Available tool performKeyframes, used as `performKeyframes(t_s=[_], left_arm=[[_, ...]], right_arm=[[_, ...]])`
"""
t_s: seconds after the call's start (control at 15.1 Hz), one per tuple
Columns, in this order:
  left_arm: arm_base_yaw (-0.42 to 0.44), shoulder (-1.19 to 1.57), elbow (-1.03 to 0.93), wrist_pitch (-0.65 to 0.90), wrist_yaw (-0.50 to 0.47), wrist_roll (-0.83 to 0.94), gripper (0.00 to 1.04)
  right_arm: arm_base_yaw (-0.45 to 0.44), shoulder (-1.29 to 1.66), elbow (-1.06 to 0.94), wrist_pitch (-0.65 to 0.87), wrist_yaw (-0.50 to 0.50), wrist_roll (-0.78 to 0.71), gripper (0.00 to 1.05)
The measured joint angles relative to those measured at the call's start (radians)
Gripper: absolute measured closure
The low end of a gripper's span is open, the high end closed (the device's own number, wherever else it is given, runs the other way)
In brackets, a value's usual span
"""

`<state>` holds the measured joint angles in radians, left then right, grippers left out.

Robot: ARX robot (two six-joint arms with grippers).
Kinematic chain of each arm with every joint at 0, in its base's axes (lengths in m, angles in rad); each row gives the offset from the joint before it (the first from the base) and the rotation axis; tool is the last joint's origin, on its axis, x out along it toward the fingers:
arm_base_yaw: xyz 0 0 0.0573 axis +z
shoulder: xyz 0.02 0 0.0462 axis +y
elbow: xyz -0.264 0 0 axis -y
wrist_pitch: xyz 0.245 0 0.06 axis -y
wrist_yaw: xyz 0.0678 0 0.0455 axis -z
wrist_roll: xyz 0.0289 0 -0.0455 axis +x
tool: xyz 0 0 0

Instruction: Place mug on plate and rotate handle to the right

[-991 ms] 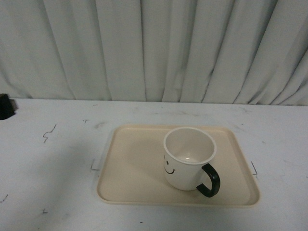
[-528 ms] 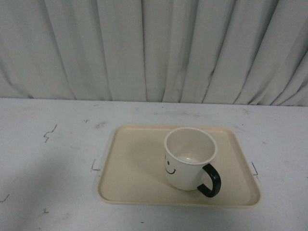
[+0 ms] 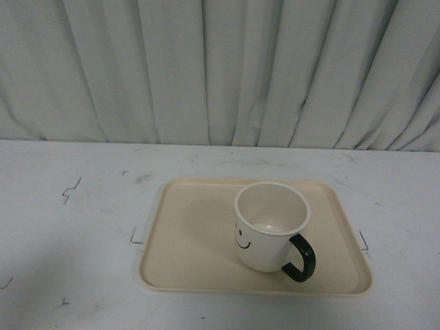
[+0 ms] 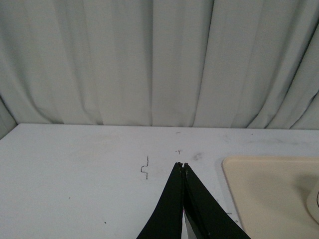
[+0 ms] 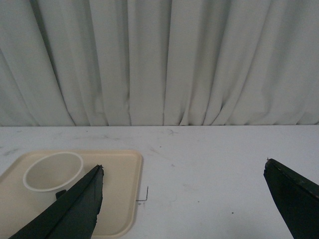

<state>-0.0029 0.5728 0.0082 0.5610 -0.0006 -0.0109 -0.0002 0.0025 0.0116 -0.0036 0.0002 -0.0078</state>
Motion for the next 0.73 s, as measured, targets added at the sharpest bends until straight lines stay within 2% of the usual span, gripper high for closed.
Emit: performKeyframes(t_s=[0.73], left_arm=[[0.000,-0.353,0.000,-0.339,0.000,0.000,1.03]], right_arm=[[0.000,0.000,0.000,0.000,0.000,0.000,0.06]])
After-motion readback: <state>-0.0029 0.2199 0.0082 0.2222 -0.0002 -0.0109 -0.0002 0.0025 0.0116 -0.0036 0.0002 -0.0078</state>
